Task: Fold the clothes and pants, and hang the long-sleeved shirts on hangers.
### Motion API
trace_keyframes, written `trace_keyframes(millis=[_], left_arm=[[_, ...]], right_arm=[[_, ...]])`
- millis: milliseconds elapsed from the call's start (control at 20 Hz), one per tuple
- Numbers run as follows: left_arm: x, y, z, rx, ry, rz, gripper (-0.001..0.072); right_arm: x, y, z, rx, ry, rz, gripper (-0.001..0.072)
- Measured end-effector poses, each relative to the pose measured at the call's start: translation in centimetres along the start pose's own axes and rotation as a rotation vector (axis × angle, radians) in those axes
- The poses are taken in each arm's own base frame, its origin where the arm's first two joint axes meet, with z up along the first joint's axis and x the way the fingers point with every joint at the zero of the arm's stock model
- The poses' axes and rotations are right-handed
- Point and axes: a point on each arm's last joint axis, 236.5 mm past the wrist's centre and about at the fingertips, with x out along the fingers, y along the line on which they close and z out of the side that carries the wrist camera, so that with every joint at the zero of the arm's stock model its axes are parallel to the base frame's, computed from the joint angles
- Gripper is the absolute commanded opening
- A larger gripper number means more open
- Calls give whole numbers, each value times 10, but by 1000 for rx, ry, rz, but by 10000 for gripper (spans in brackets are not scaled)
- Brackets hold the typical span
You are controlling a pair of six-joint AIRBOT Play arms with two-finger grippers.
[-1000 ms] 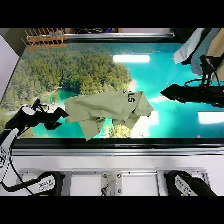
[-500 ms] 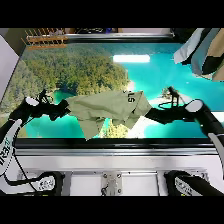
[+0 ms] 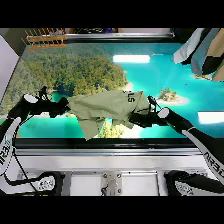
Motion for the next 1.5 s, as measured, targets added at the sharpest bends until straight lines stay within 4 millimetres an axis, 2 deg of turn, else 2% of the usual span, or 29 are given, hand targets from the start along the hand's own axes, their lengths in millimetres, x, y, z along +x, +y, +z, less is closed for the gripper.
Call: trace_keyframes(millis=[50, 150, 250, 300, 400, 450, 550, 600, 650, 750, 850, 950, 1050, 1100, 1150, 1250, 1300, 1400, 1500], left_arm=[[0, 0, 0, 1, -1, 0, 5], [-6, -2, 3, 2, -10, -6, 5], [-30, -13, 20, 20, -74, -29, 5], [-49, -23, 32, 38, -123, -46, 5], [-111, -56, 58, 104, -262, -100, 5], [-151, -78, 68, 148, -345, -135, 5], [-241, -131, 69, 259, -526, -214, 5], [-286, -156, 61, 320, -616, -249, 5], [-333, -182, 46, 383, -715, -289, 5], [-418, -224, 4, 502, -910, -363, 5], [-490, -253, -48, 604, -1086, -434, 5], [-545, -270, -97, 680, -1229, -491, 5], [-582, -278, -137, 732, -1332, -535, 5], [-593, -281, -149, 747, -1363, -547, 5], [-600, -282, -156, 759, -1384, -553, 5], [-605, -285, -157, 765, -1393, -557, 4], [-603, -286, -149, 760, -1382, -553, 5], [-582, -285, -118, 734, -1316, -517, 5], [-550, -282, -73, 695, -1219, -472, 5]], right_arm=[[3, 1, 0, -13, -2, -6, 13], [-1, 9, 10, -30, -34, 4, 12], [-23, 19, 33, -105, -85, 1, 12], [-43, 26, 50, -158, -122, -3, 12], [-115, 45, 96, -290, -250, -33, 12], [-160, 57, 118, -346, -339, -49, 12], [-274, 87, 151, -443, -569, -75, 12], [-336, 104, 158, -481, -701, -87, 11], [-392, 120, 156, -514, -821, -95, 11], [-501, 152, 133, -579, -1069, -105, 12], [-581, 179, 96, -631, -1276, -104, 11], [-636, 197, 61, -669, -1435, -93, 11], [-674, 210, 32, -694, -1558, -76, 11], [-686, 214, 23, -701, -1599, -73, 10], [-695, 217, 16, -703, -1633, -68, 10], [-704, 220, 14, -693, -1669, -46, 10], [-706, 221, 18, -685, -1676, -38, 11], [-701, 220, 36, -659, -1665, -24, 10], [-683, 216, 71, -622, -1611, -6, 10]])
